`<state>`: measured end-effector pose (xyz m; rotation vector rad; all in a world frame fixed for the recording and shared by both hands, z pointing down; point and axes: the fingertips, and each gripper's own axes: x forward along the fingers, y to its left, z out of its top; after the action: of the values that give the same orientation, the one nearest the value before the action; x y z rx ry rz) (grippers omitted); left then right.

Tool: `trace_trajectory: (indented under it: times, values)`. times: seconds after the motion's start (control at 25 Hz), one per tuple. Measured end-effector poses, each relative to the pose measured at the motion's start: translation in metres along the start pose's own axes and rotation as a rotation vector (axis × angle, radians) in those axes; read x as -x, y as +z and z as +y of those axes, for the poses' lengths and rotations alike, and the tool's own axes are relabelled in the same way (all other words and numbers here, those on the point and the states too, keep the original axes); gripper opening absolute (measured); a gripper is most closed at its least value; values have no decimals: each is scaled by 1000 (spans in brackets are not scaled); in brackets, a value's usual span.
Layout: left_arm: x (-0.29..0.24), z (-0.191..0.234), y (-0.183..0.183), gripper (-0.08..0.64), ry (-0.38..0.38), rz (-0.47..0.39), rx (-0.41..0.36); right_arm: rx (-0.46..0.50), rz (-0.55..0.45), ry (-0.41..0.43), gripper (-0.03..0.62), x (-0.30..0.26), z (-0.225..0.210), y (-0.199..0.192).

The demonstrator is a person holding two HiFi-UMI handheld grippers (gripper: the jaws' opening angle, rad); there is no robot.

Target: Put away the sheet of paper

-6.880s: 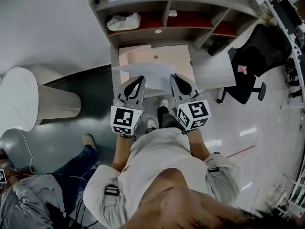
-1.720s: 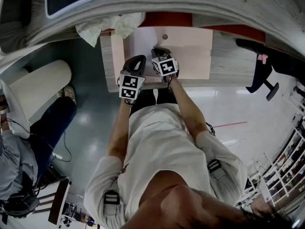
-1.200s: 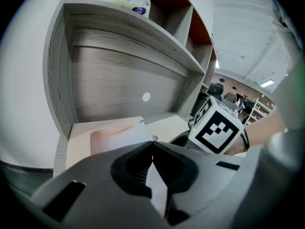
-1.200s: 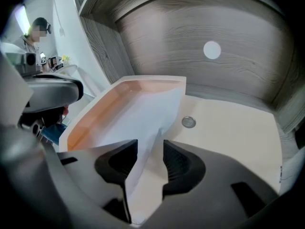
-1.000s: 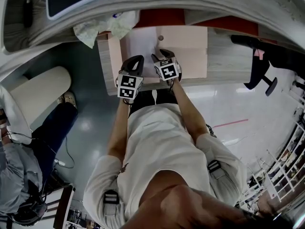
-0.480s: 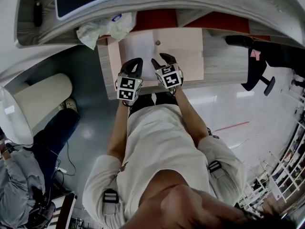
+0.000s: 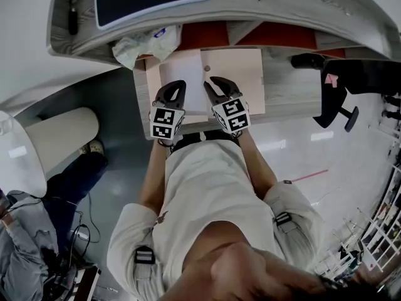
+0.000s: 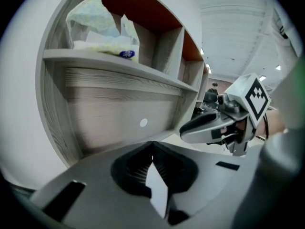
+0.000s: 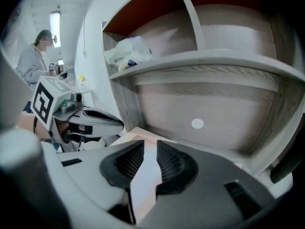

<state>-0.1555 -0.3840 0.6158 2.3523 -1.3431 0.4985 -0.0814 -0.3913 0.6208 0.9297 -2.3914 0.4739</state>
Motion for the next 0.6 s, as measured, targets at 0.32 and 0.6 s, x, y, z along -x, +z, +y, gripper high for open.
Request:
trace_trajectory:
  times: [0.32, 0.6]
  values:
    - [37, -12, 75, 20, -1, -152, -51, 82, -180, 33, 43, 52, 14, 74]
    - [65, -22, 116, 20, 3, -221, -94, 150, -272, 64, 20, 86, 22, 109]
